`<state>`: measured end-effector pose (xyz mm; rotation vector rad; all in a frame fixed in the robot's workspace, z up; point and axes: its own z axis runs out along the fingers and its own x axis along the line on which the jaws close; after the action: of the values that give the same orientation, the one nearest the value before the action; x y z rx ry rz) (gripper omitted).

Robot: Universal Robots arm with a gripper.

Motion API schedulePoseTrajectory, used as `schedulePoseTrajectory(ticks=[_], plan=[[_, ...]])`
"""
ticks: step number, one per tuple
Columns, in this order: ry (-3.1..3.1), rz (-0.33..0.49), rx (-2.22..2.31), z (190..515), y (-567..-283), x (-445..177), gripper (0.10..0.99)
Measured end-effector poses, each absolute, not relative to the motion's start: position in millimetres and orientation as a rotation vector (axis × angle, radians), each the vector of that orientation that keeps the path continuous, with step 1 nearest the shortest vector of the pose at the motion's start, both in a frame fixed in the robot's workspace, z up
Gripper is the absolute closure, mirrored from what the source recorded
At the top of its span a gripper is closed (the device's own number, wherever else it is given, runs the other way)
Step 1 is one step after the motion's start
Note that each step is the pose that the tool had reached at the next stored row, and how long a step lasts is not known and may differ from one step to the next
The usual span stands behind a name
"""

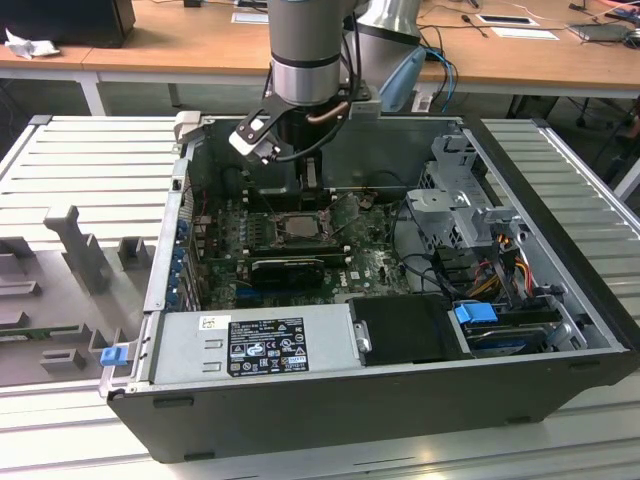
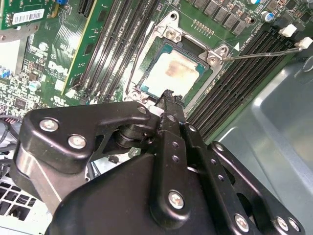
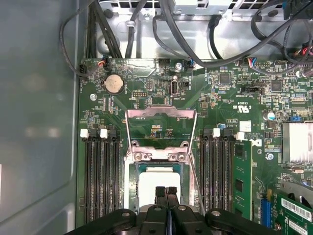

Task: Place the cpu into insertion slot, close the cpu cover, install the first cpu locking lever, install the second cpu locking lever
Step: 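Close the cpu cover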

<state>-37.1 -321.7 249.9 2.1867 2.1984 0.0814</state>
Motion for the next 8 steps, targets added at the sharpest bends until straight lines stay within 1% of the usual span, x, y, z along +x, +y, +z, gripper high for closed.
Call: schedulePoseTrajectory(ticks=[8], plan=[[2.198, 0.081, 2.187, 256.9, -321.6, -37.1, 0.98]])
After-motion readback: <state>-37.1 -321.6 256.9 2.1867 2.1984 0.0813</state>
